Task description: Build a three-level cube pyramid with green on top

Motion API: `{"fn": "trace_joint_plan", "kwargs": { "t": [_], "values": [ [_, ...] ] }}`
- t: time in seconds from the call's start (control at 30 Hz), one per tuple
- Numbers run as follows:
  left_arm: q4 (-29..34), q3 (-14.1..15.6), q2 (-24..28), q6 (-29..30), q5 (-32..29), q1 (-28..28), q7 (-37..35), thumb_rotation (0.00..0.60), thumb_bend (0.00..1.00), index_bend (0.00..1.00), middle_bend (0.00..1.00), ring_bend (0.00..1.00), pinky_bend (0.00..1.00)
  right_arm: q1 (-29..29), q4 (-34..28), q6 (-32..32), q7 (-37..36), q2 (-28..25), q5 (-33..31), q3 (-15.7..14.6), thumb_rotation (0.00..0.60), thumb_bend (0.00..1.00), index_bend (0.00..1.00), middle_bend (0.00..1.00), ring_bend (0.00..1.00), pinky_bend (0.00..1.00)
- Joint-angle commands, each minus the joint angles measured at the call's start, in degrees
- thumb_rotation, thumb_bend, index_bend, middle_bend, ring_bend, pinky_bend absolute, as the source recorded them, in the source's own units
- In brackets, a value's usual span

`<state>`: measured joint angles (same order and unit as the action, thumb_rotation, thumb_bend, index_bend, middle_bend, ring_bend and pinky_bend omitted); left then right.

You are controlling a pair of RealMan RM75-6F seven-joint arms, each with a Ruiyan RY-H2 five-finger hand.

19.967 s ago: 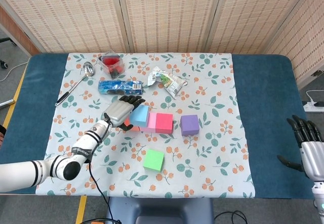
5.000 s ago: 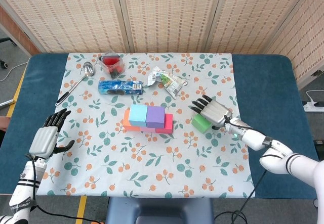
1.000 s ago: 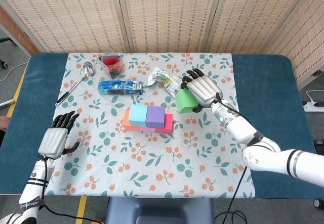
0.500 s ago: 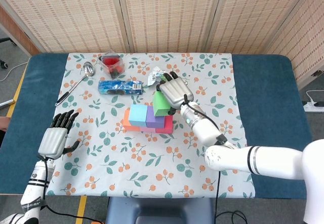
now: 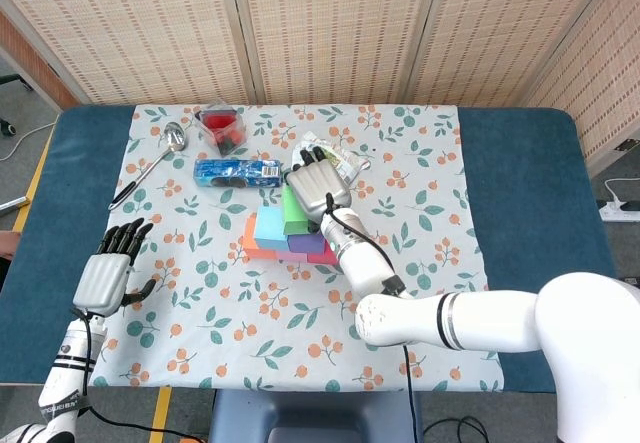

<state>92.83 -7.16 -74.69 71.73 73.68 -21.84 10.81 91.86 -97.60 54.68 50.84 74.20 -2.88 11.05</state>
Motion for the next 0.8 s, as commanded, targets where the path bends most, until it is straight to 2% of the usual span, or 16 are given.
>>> {"fn": "trace_joint_plan", "kwargs": {
  "t": [0.03,0.5,0.8],
  "values": [
    [-0.17,-0.01,-0.08,0.01,0.07,0.06,-0.35,0.600,0.31,0.00,0.00,0.00,0.05,1.66,0.71,1.31,2.18,1.52,-2.30,0.73,0.600,0.00,0.53,0.24,0.00,0.00],
    [-1.49,-0.05,-0.40,-0.19,0.42,0.24,-2.10,0.600,0.31,0.00,0.00,0.00,0.05,6.05,4.92,6.50,10.79,6.88,-11.02,4.27,0.600,0.00,0.52,0.24,0.00,0.00],
    [-1.85,-0.10,-0.68,-0.25,0.61,0.17,-2.12,0.600,0.31,0.00,0.00,0.00,0.05,6.82,6.47,9.41,15.44,8.89,-15.17,7.34,0.600,0.00,0.51,0.24,0.00,0.00]
  ]
}}
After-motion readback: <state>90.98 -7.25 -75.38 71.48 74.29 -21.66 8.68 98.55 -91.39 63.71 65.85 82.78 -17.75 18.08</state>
